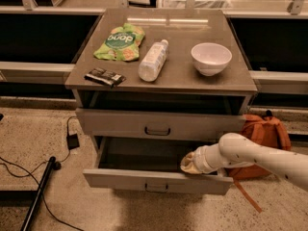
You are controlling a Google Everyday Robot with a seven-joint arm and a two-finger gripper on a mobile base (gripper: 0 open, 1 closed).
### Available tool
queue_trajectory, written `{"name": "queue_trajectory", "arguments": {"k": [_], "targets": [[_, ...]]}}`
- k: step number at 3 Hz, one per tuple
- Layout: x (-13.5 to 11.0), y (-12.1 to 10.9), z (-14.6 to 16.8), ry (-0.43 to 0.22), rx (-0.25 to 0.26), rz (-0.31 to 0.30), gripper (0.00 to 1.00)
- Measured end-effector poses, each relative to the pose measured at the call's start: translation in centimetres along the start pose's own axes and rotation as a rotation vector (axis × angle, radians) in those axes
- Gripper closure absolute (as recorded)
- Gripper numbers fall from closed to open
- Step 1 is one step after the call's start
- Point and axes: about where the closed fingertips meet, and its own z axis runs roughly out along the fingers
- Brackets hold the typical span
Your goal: Open middle drawer
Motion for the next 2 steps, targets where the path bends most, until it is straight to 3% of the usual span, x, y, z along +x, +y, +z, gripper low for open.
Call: {"name": "queue_trajectory", "arguments": {"k": [2], "targets": [[1.1, -0.1, 4.3, 0.006, -0.063, 0.007, 1.0]]}}
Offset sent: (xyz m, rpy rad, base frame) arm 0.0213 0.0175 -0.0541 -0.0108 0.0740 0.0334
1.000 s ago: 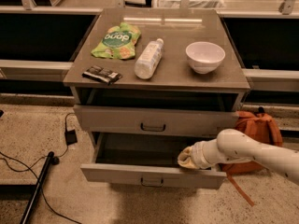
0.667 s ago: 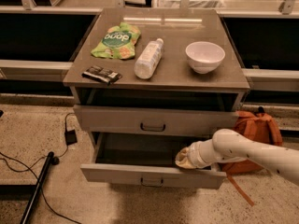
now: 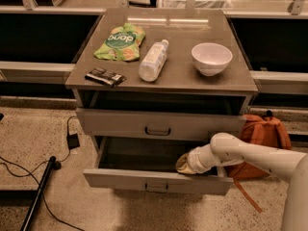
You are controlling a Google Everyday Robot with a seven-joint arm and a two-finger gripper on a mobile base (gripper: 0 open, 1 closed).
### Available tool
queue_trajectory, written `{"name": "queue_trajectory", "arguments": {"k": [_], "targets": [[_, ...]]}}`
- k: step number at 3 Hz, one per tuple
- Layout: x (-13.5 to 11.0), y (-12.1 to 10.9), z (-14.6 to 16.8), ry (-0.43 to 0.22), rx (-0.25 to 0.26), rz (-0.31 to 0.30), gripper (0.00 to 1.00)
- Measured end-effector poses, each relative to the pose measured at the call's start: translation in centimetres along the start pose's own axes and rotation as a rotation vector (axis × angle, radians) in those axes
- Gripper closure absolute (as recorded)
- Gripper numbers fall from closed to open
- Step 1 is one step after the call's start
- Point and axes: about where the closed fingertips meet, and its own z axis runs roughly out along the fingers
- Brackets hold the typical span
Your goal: Open middle drawer
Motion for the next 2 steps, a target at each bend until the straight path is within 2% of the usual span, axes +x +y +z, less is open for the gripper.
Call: {"name": "queue_trajectory", "arguments": {"k": [1, 2], "targets": [[0.3, 0.8, 0.1, 0.0, -0.03, -0.015, 1.0], [0.8, 2.8, -0.8, 0.002, -0.071, -0.038, 1.0]]}}
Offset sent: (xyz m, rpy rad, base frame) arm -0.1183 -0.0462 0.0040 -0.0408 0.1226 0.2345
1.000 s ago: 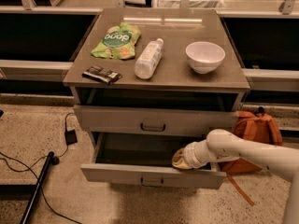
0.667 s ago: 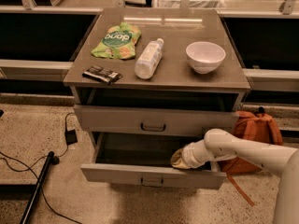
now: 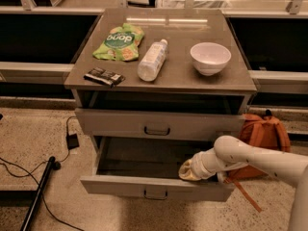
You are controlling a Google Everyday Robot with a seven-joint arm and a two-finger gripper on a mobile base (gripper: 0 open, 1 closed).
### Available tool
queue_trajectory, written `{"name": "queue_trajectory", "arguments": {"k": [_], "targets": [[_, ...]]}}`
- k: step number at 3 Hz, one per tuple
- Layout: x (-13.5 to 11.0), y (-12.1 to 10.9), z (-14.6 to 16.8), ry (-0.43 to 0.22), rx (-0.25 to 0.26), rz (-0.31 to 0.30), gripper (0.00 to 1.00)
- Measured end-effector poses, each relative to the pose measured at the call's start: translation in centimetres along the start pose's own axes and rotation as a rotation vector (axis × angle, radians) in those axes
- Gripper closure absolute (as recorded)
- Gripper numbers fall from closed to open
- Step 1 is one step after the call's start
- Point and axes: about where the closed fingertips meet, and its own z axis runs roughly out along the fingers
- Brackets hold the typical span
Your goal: Open middle drawer
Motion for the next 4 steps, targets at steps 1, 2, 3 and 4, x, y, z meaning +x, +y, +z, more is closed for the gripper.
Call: {"name": "queue_trajectory", "arguments": {"k": [1, 2, 3, 4], "targets": [[0.0, 0.0, 0.0, 0.0, 0.0, 0.0, 1.0], [0.3, 3.7, -1.3, -0.003, -0.082, -0.036, 1.0], [-0.1, 3.6, -1.8, -0.003, -0.083, -0.037, 1.0], [-0.1, 5.3, -2.3, -0.005, -0.118, -0.053, 1.0]]}}
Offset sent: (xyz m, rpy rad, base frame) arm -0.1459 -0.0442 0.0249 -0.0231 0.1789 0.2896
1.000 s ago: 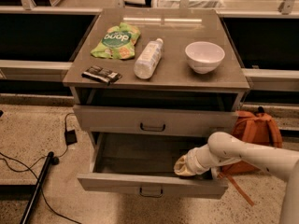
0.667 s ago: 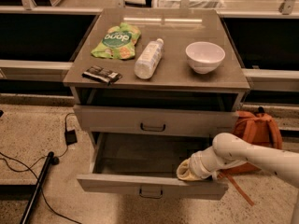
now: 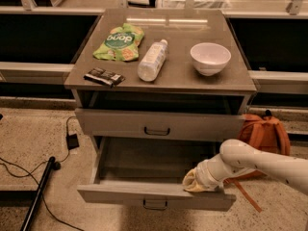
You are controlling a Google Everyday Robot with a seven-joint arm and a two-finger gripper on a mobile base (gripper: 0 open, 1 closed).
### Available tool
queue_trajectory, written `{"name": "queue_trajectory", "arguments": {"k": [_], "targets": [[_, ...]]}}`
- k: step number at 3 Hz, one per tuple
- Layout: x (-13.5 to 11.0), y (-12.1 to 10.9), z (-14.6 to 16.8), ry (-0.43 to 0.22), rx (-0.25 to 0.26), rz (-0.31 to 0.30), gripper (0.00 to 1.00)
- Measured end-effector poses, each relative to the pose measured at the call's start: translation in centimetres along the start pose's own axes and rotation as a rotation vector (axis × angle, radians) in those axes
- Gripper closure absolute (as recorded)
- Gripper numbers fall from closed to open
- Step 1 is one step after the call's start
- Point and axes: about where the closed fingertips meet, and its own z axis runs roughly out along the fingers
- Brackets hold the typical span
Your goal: Open middle drawer
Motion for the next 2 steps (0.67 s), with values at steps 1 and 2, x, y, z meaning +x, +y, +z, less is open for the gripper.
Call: {"name": "queue_trajectory", "arguments": {"k": [1, 2], "targets": [[-0.2, 2.0, -0.5, -0.005, -0.039, -0.023, 1.0], [-0.8, 4.5, -1.2, -0.014, -0.091, -0.056, 1.0]]}}
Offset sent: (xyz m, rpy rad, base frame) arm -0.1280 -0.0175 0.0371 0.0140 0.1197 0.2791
